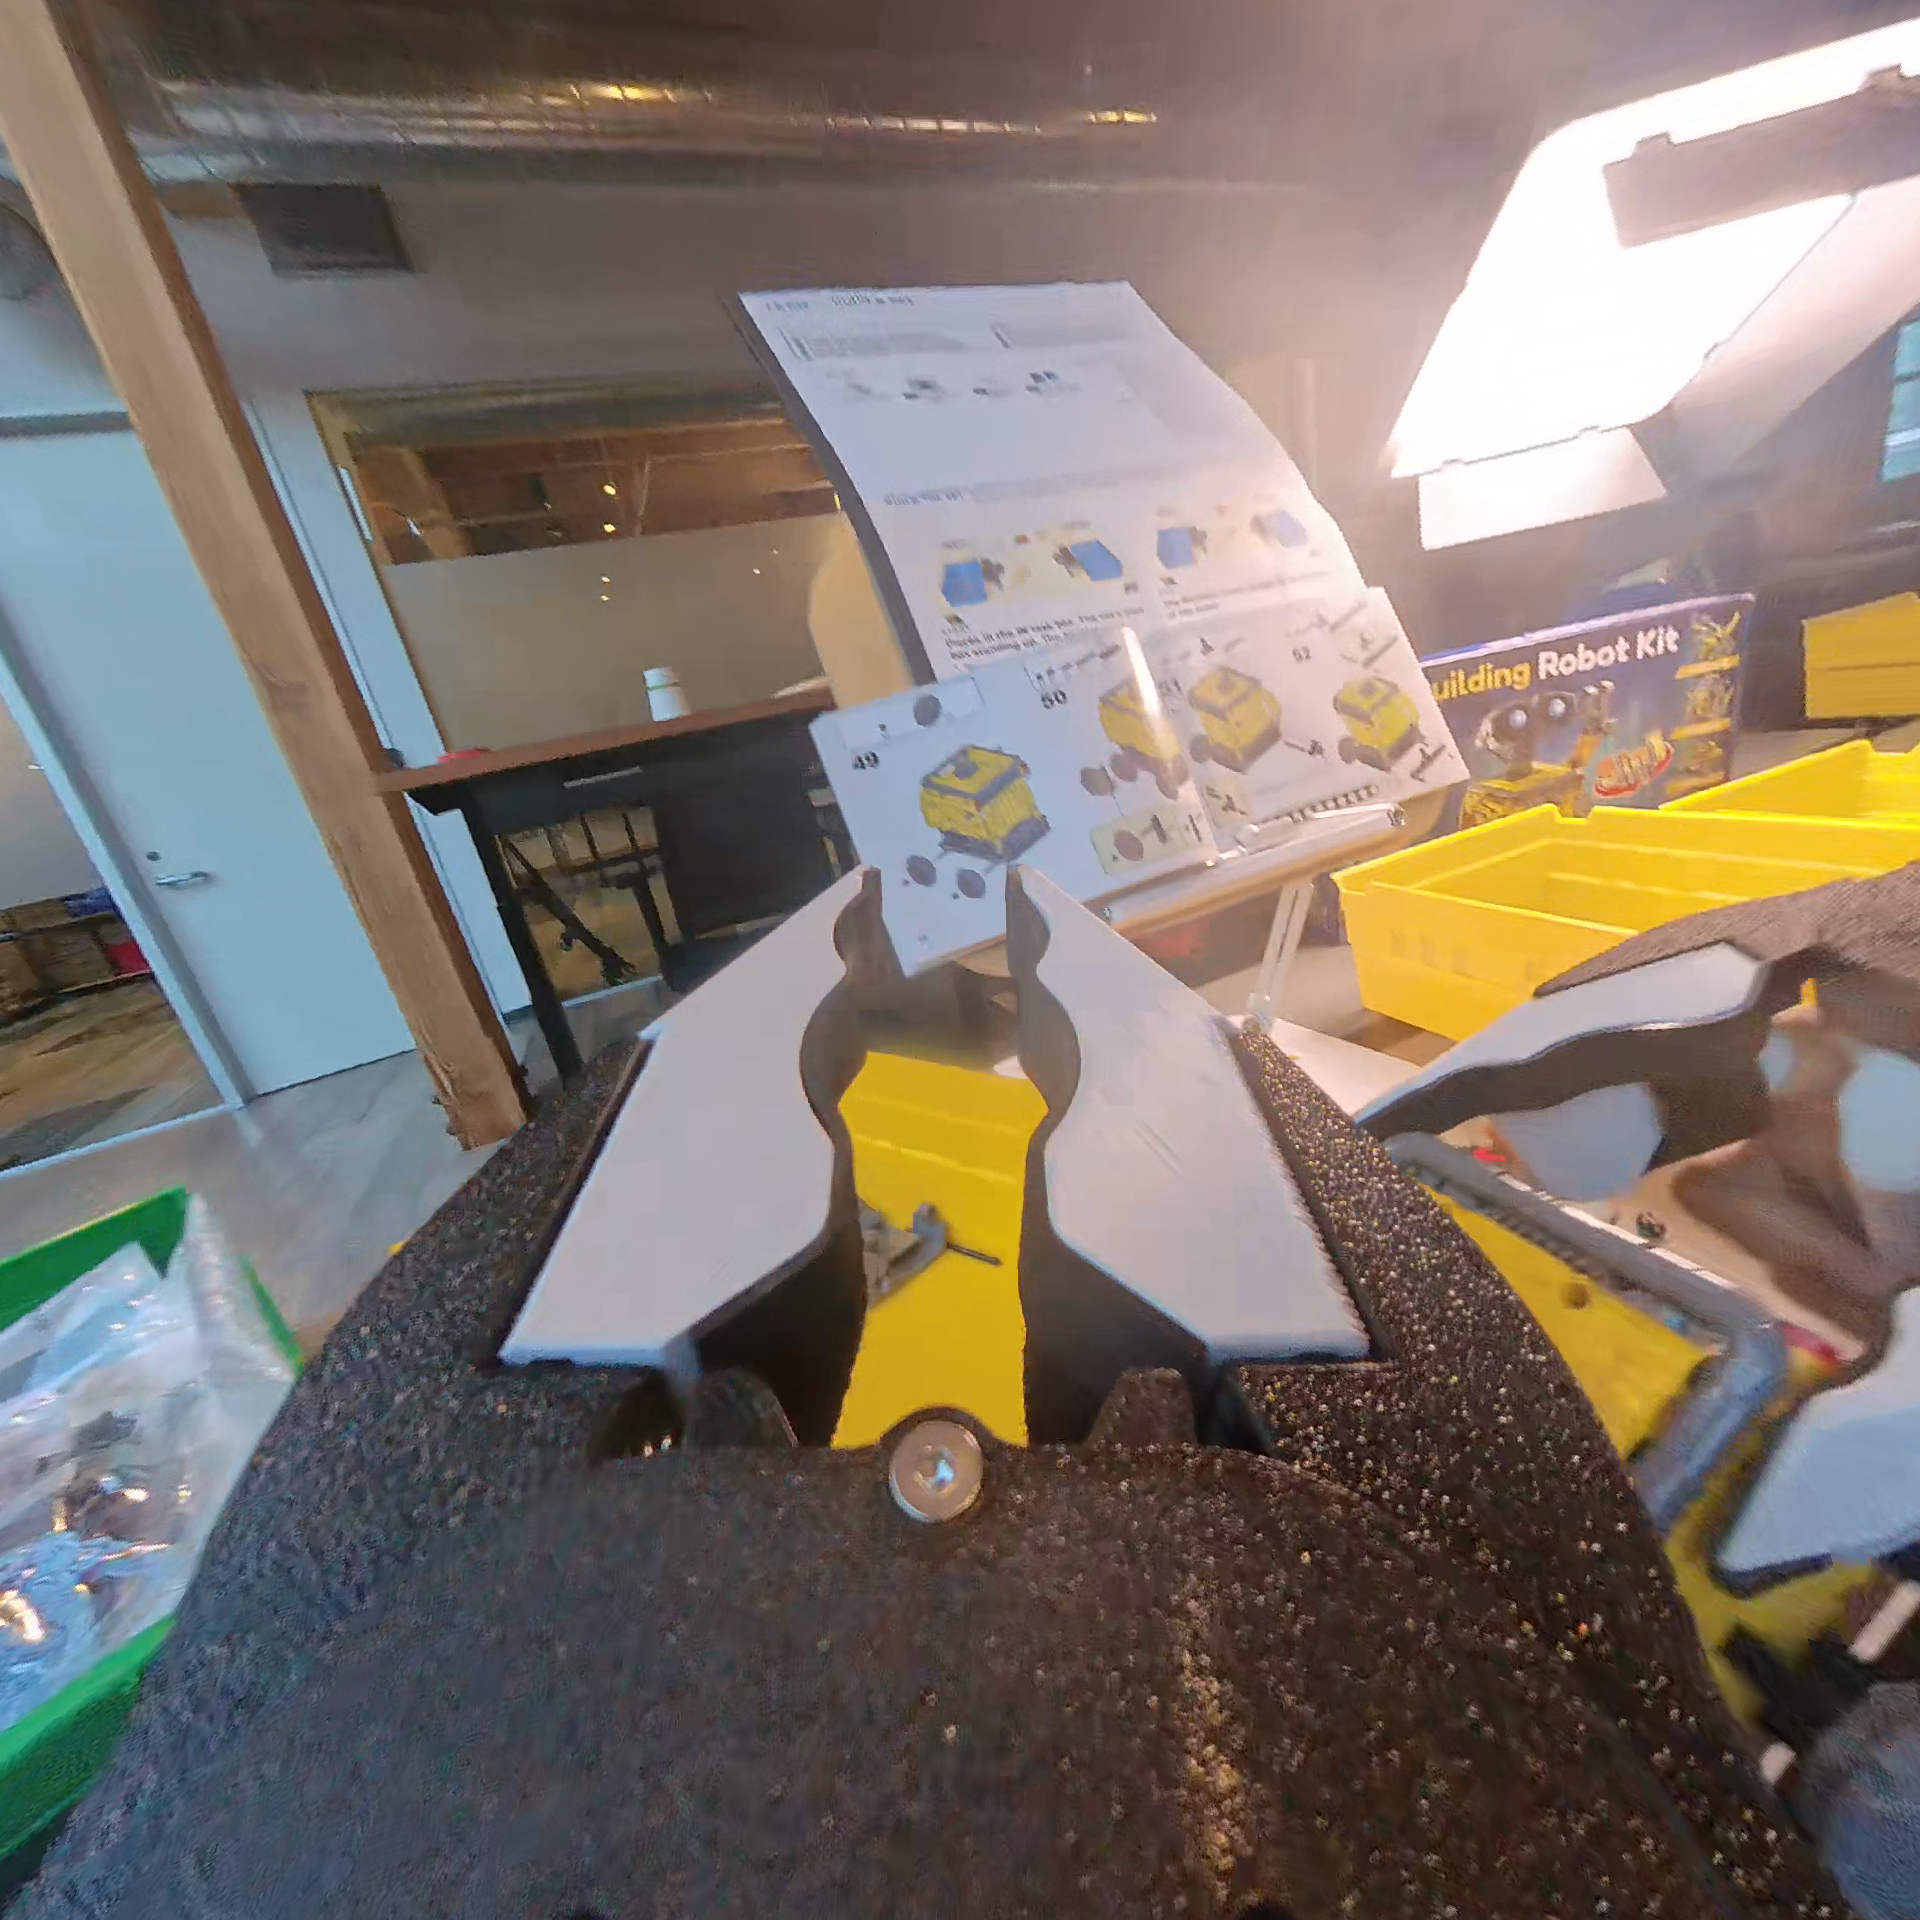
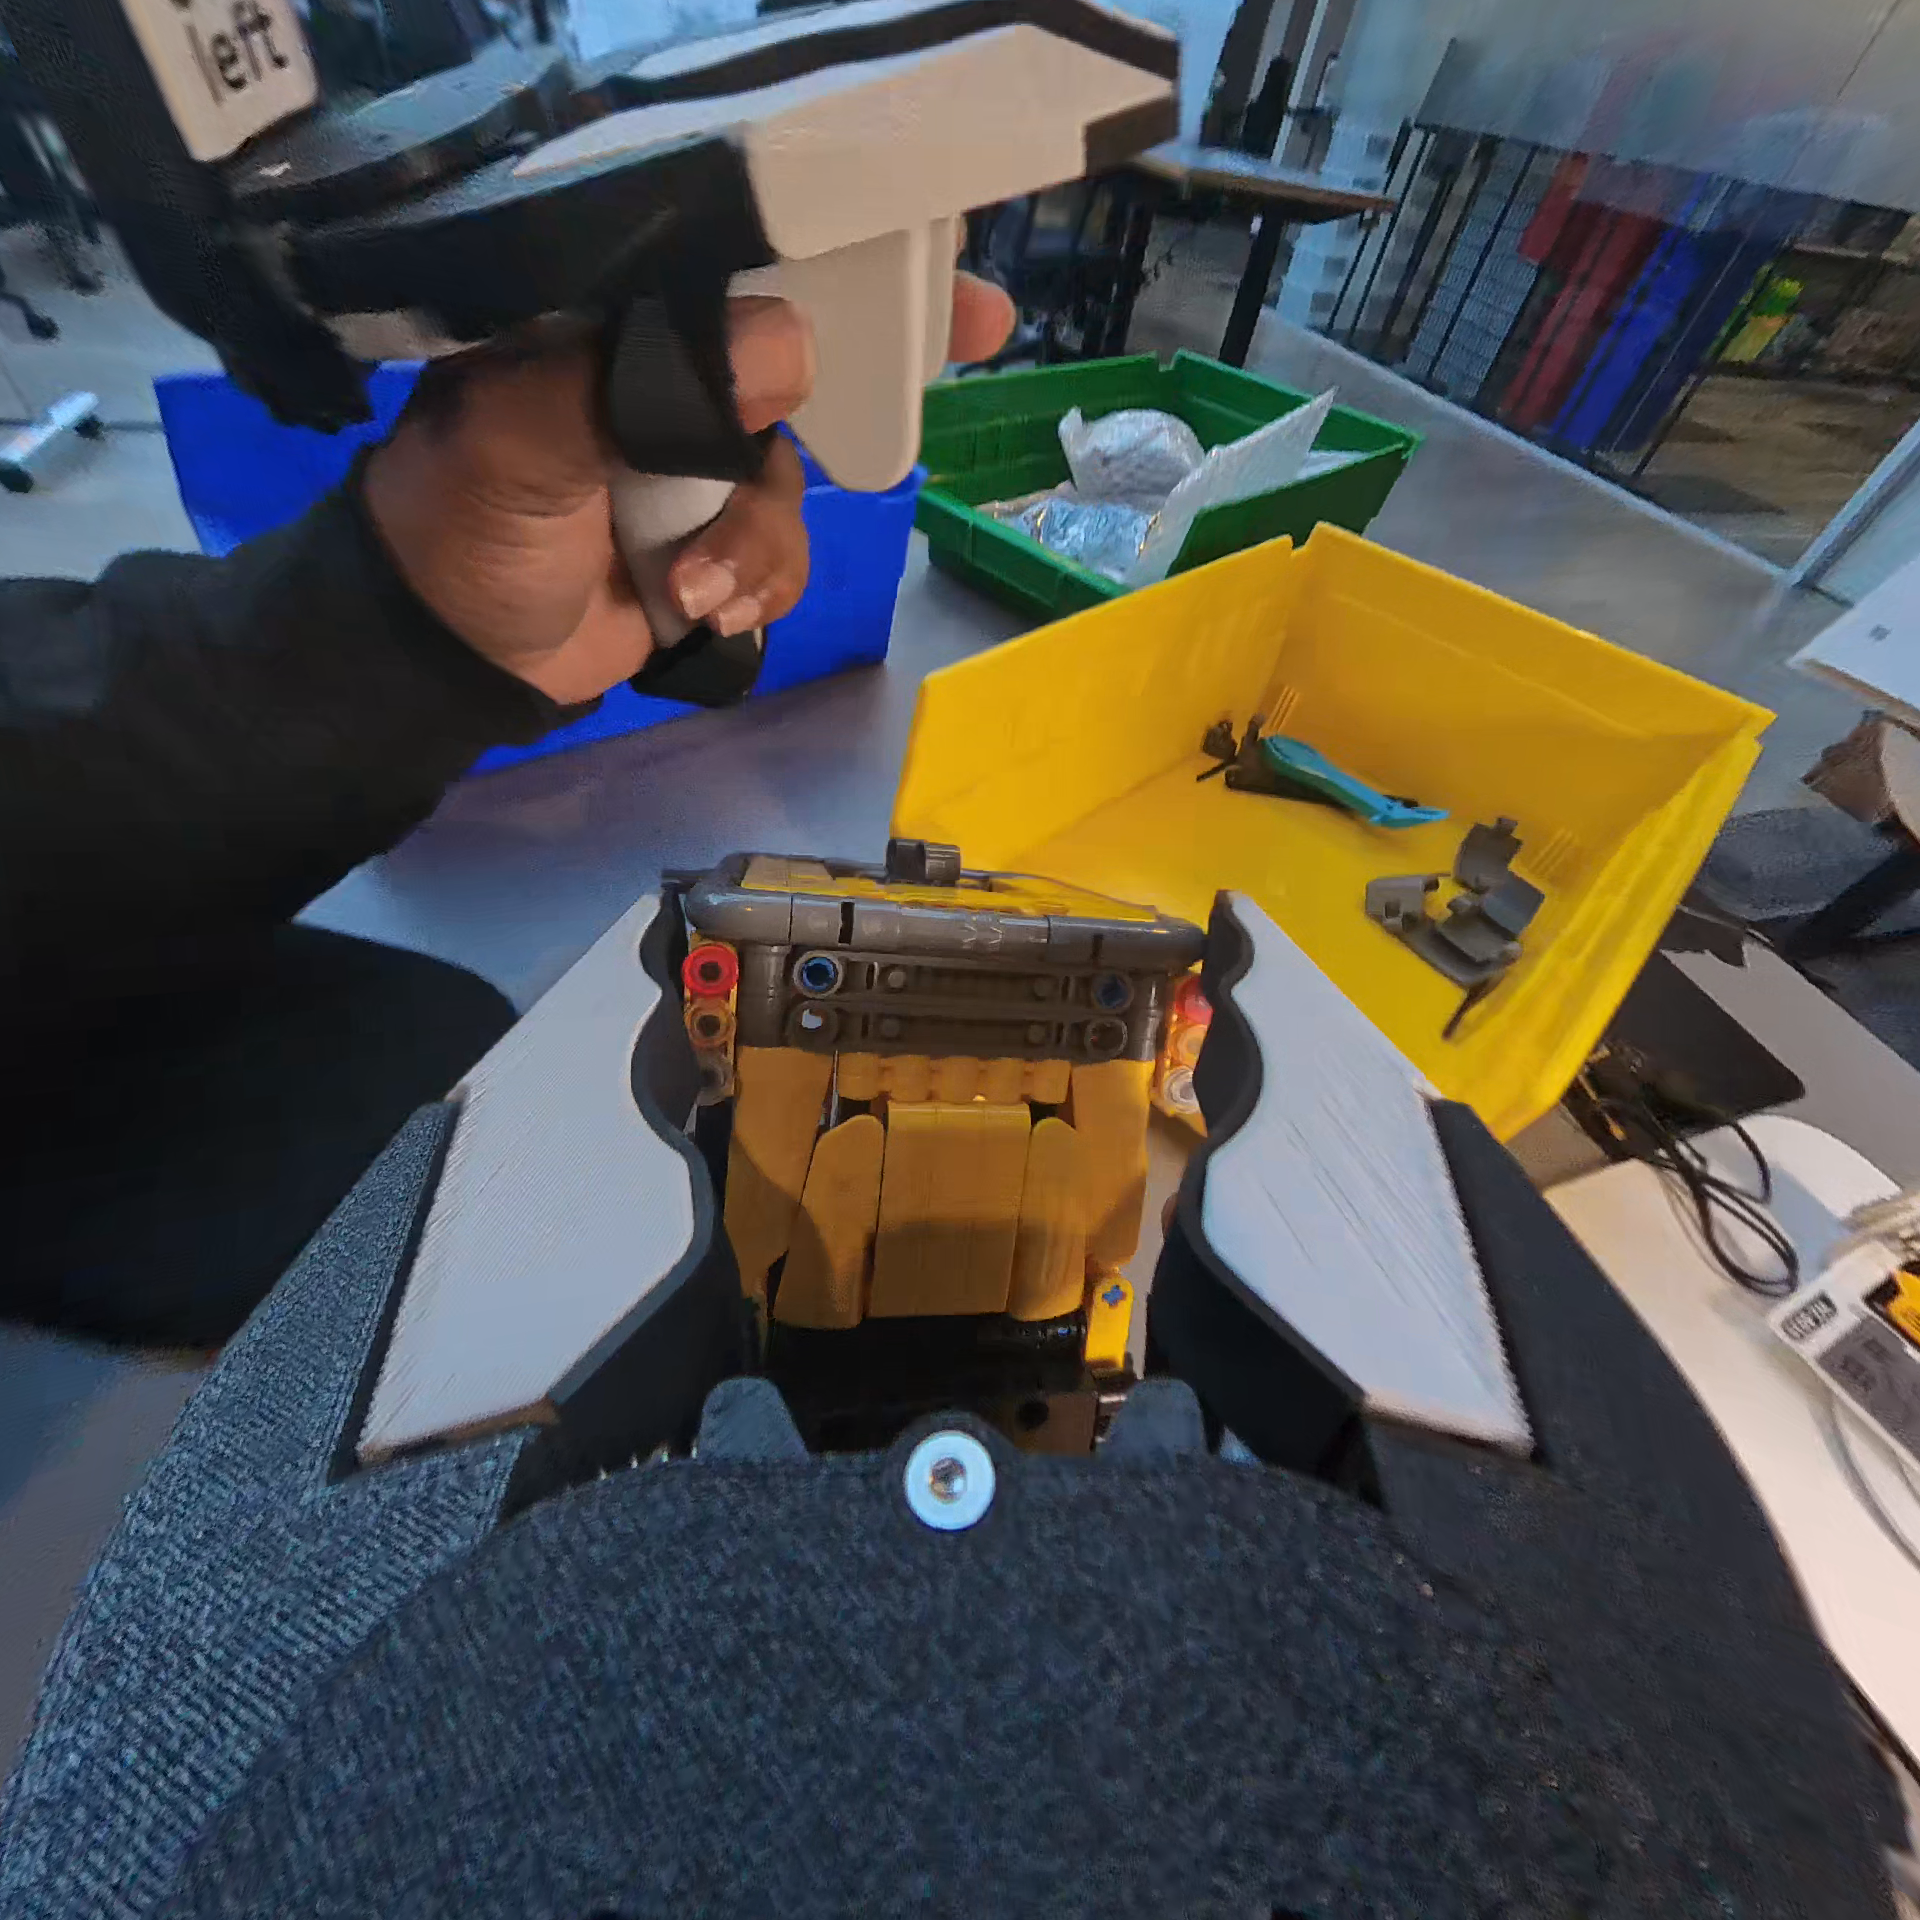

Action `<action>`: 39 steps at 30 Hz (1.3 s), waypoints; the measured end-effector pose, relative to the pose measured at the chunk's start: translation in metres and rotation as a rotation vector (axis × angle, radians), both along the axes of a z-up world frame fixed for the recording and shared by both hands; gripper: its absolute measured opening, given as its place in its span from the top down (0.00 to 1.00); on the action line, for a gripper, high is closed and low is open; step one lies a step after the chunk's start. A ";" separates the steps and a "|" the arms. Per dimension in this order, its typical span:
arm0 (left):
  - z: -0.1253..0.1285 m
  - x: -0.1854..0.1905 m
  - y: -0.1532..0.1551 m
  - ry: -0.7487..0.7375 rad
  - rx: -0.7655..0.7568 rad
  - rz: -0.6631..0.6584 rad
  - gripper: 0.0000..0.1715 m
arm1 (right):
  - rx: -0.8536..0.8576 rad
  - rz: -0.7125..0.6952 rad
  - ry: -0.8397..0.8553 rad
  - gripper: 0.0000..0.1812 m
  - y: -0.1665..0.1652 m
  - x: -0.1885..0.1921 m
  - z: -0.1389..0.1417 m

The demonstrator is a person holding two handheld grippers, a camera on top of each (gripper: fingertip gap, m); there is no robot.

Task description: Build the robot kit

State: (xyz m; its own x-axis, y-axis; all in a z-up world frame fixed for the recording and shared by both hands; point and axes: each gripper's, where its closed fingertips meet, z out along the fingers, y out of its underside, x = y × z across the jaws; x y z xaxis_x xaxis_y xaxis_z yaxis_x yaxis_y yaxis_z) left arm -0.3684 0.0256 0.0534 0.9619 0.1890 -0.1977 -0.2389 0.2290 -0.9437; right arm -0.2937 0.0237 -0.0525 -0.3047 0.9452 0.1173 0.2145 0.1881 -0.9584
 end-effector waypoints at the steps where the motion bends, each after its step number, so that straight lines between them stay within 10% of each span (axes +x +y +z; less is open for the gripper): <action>1: 0.005 -0.001 -0.005 0.004 0.013 0.006 0.88 | -0.021 -0.004 0.030 0.46 -0.002 -0.009 0.003; 15: -0.032 0.037 0.004 0.004 -0.125 -0.096 0.87 | -0.066 -0.102 0.021 0.41 -0.008 0.016 -0.041; 20: -0.050 0.078 0.005 -0.040 -0.202 -0.210 0.87 | -0.041 -0.258 -0.007 0.50 0.063 0.078 -0.040; 25: -0.084 0.140 0.006 -0.024 -0.289 -0.309 0.91 | -0.077 -0.433 -0.129 0.79 0.139 0.123 -0.064; 30: -0.119 0.187 0.007 -0.019 -0.396 -0.363 0.93 | 0.042 -0.463 -0.240 0.97 0.152 0.100 -0.074; 39: -0.145 0.200 -0.002 -0.112 -0.490 -0.416 0.92 | 0.274 -0.370 -0.539 0.90 0.175 0.066 -0.125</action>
